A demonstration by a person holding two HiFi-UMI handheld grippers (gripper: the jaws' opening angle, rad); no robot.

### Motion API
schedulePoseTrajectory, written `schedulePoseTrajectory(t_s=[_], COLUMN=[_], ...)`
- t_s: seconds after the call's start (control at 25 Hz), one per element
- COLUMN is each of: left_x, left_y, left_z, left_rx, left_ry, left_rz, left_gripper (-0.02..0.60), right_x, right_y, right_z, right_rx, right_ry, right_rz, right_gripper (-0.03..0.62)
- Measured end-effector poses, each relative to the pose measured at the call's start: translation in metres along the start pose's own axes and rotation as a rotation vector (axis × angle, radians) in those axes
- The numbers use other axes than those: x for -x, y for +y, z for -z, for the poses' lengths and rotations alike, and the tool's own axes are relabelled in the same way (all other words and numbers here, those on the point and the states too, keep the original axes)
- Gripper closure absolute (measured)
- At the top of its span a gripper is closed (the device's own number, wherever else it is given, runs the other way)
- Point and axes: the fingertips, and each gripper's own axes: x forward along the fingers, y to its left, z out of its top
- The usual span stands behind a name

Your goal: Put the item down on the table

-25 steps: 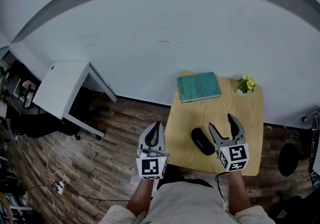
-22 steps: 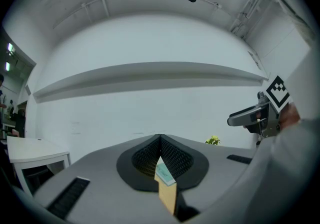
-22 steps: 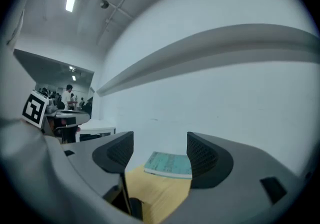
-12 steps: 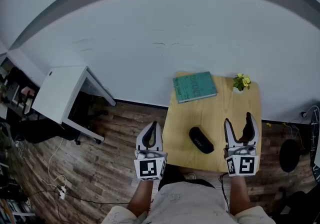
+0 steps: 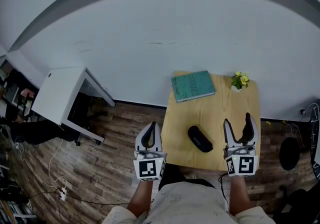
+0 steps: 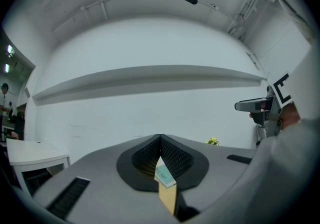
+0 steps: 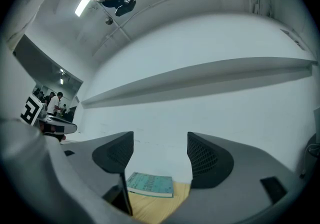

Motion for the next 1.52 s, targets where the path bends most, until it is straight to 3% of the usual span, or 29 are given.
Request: schedulePoseTrajectory(t_s=[0.56, 1.04, 1.52], left_x=[-0.002, -0.003, -0.002], left_y=[-0.011, -0.022, -0.021], left_z=[-0.006, -0.005, -0.003], left_rx=[-0.004, 0.005, 0.002], left_ry=[-0.008, -0.01, -0.006], left_rz=[0.035, 0.05, 0.041], left_gripper=[0.574, 0.574, 0.574], right_x=[0.002, 0.005, 0.004], right_y=[0.003, 0.01, 0.01], right_z=[0.001, 0.004, 0.011], right_rx=[0.012, 0.009, -0.003], right_ry=[0.021, 0.037, 0.067], right_rz=[-0.018, -0.046, -0.043], right_gripper=[0.254, 0.566, 0.579])
